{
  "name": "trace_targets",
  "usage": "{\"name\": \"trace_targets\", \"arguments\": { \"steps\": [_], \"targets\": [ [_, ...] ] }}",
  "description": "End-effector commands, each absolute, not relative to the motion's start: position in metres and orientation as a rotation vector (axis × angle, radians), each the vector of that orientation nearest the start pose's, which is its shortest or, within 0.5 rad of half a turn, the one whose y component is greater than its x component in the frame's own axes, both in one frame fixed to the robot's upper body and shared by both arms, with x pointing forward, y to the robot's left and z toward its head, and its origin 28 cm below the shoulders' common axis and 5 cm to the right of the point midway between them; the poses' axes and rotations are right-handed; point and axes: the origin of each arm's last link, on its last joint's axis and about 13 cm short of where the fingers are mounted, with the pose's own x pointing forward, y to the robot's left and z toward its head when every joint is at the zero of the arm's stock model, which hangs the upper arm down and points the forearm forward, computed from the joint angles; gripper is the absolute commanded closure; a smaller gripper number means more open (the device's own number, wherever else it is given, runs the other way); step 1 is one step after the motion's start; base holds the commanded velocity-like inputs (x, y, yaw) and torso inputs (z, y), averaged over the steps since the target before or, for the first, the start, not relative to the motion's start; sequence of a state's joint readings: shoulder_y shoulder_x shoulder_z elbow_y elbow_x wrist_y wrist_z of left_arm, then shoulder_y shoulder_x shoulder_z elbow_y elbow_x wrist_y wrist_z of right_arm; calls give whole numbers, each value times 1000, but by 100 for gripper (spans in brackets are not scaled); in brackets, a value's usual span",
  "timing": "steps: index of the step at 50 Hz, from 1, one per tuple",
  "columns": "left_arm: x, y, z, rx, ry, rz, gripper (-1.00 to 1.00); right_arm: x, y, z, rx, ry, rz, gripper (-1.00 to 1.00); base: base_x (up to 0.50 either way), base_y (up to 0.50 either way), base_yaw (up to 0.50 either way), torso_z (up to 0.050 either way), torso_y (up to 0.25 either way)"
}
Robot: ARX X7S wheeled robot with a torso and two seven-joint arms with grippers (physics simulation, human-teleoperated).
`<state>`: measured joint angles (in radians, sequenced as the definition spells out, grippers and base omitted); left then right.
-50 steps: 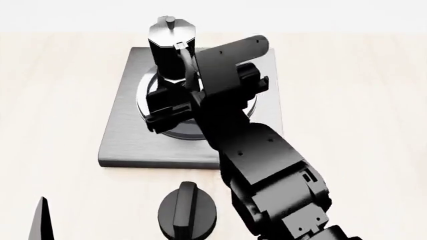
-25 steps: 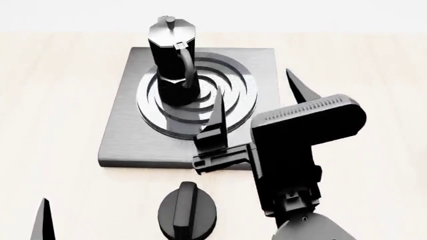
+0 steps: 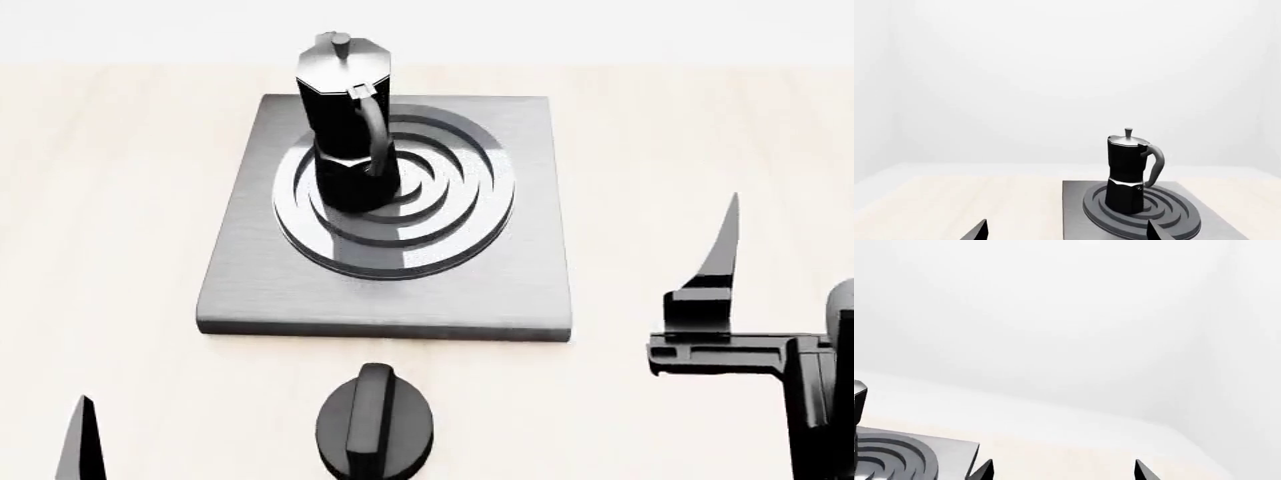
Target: Put both moka pots on the stove.
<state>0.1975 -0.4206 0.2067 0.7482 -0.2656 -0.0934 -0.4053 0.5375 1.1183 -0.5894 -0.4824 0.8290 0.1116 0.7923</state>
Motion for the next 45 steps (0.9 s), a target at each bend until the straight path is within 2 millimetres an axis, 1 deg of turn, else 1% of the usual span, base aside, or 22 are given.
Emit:
{"name": "trace_targets", "arguments": {
  "steps": [1,7,15,20,26,28,34,41,42,43,45],
  "targets": [
    [148,213,121,-25,-349,-32,-100,221,-226,199,-281,-243,-258,-100,0,0,0,0,0],
    [148,214,121,-24,-350,-29,-100,219,-240,199,-250,-227,-273,-100,0,0,0,0,0],
    [149,214,120,-25,-350,-28,-100,223,-263,194,-251,-167,-346,-100,0,0,0,0,0],
    [149,214,119,-25,-349,-28,-100,224,-272,197,-241,-120,-318,-100,0,0,0,0,0],
    [150,215,119,-27,-351,-25,-100,228,-289,202,-242,-56,-325,-100,0,0,0,0,0],
    [150,214,118,-26,-349,-28,-100,229,-293,201,-241,-42,-294,-100,0,0,0,0,0],
    [149,214,120,-24,-350,-28,-100,235,-305,196,-233,-6,-291,-100,0,0,0,0,0],
    [149,213,119,-23,-348,-30,-100,239,-315,201,-248,29,-263,-100,0,0,0,0,0],
    [149,213,119,-25,-349,-30,-100,241,-318,197,-236,40,-257,-100,0,0,0,0,0],
    [149,214,120,-24,-350,-30,-100,242,-320,195,-263,55,-266,-100,0,0,0,0,0],
    [148,214,121,-26,-353,-28,-100,245,-322,193,-250,70,-251,-100,0,0,0,0,0]
  ]
}}
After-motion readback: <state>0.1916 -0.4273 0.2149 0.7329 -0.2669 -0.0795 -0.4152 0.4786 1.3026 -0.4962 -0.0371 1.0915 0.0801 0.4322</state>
